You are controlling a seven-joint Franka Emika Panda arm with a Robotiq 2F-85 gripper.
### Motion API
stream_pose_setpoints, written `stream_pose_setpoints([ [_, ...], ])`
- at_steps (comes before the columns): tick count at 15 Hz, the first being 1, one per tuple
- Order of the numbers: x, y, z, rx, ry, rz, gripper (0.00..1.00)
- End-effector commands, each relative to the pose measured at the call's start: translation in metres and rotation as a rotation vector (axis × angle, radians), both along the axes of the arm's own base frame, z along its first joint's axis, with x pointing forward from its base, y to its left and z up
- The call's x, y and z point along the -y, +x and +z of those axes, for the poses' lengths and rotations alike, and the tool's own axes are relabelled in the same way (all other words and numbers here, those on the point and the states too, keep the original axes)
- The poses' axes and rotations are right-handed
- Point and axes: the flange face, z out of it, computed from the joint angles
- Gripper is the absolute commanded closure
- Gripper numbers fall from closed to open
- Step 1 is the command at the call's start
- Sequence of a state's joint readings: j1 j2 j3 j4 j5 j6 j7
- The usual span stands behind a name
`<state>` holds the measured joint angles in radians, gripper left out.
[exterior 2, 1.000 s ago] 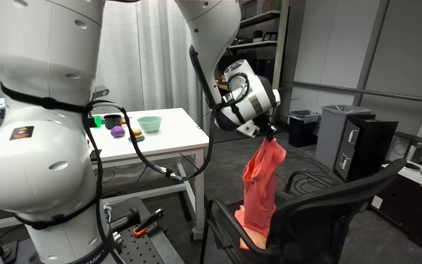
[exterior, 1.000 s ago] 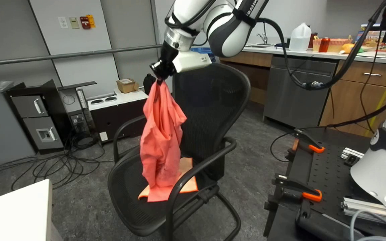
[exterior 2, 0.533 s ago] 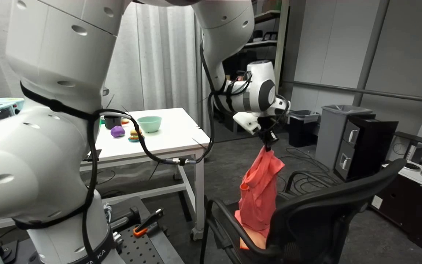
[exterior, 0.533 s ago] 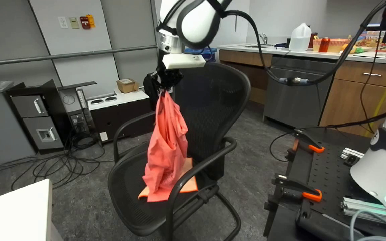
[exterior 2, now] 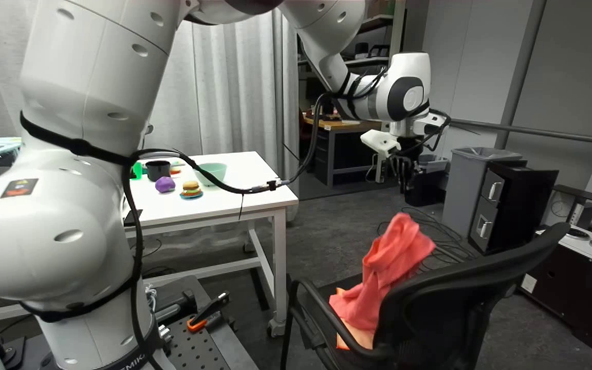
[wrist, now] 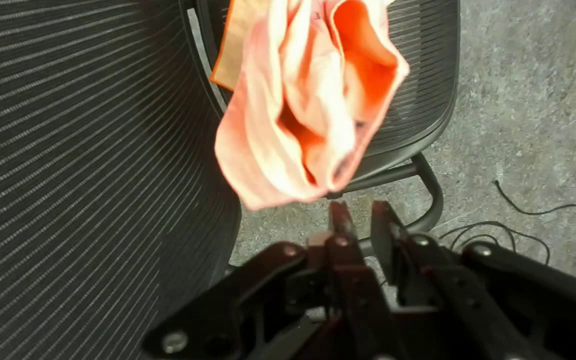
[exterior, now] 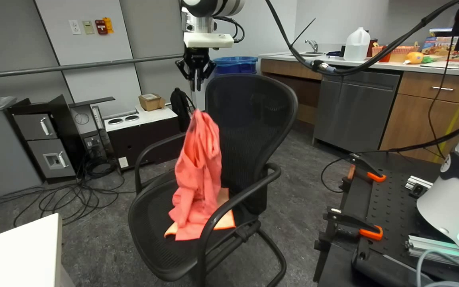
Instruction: Remove the orange shirt from the backrest of the black chair
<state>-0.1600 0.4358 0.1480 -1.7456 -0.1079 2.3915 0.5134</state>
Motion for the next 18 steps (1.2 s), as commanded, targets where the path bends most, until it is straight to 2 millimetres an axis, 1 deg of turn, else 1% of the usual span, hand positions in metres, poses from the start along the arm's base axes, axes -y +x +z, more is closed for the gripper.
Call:
stream_pose_setpoints([
  [1, 0.006, 0.02, 0.001, -0.046, -0.02, -0.012, 0.5],
  [2, 0.013, 0.023, 0.006, -0.055, -0.025, -0.016, 0.42],
  [3, 0.019, 0.025, 0.011, -0.065, -0.028, -0.019, 0.35],
  [6, 0.031, 0.029, 0.02, -0.084, -0.034, -0.027, 0.13],
  [7, 0.034, 0.029, 0.022, -0.087, -0.038, -0.024, 0.04],
  [8, 0.036, 0.028, 0.025, -0.087, -0.043, -0.02, 0.01],
  [11, 0.042, 0.022, 0.03, -0.087, -0.065, -0.006, 0.0],
  [15, 0.046, 0.01, 0.027, -0.123, -0.073, 0.041, 0.0],
  [17, 0.054, 0.001, 0.032, -0.153, -0.074, 0.076, 0.0],
  [18, 0.048, 0.014, 0.021, -0.125, -0.081, 0.039, 0.0],
])
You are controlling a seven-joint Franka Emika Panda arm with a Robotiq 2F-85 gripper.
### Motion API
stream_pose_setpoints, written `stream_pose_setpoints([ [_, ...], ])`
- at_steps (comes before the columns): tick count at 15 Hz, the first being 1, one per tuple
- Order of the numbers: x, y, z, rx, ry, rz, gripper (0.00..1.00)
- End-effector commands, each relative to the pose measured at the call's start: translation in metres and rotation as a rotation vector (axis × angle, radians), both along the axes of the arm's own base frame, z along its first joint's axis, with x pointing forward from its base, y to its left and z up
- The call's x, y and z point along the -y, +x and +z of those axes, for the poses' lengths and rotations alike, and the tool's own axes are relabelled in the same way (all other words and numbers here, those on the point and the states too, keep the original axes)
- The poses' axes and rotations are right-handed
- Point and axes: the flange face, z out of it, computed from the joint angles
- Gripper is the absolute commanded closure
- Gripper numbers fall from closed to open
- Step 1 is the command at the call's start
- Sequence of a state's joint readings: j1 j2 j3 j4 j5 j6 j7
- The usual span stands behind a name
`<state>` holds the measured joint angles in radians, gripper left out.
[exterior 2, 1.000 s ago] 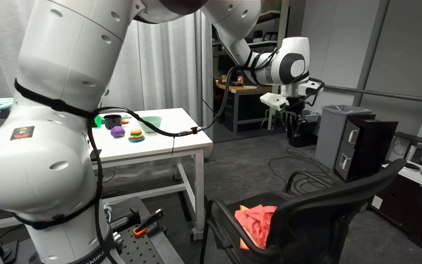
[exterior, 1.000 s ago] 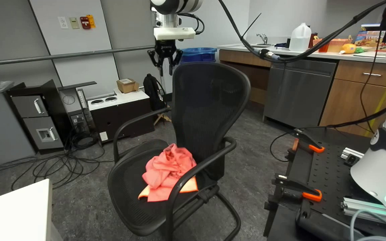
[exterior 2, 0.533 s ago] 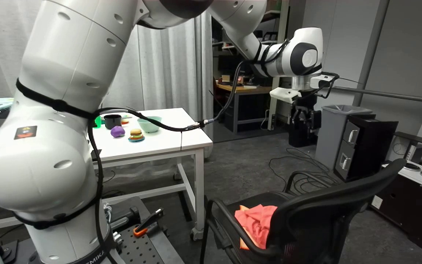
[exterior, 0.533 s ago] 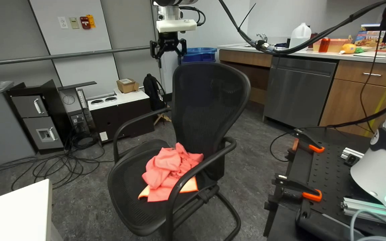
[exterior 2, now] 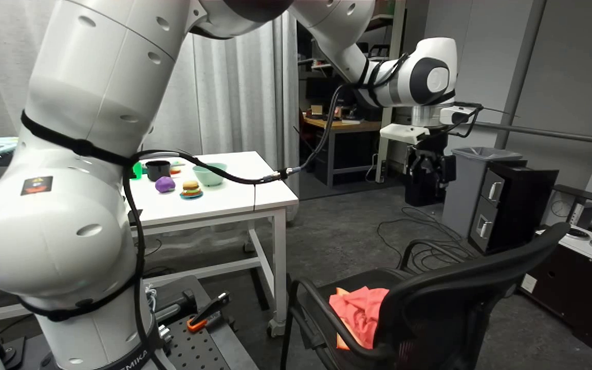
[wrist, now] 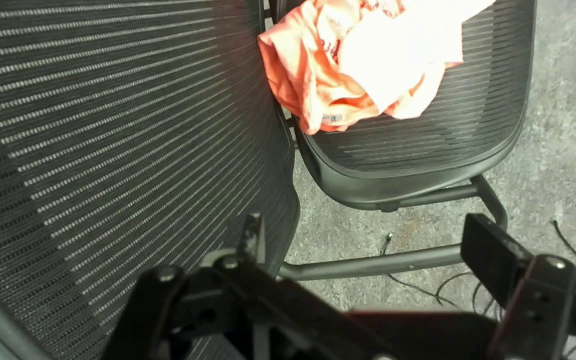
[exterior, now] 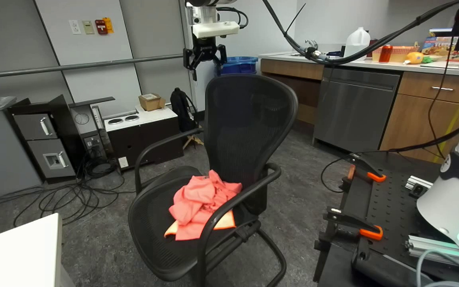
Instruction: Remove the orange shirt from the backrest of the black chair
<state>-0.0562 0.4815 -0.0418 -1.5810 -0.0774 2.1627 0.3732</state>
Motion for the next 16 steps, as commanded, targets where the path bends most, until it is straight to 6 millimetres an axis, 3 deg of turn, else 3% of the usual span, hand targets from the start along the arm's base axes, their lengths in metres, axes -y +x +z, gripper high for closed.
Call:
stream_pose_setpoints([
  [1, 0.0024, -0.0015, 0.0022, -0.01, -0.002, 0.01, 0.0],
  [16, 0.0046, -0.0077, 0.0046, -0.022, -0.003, 0.019, 0.0],
])
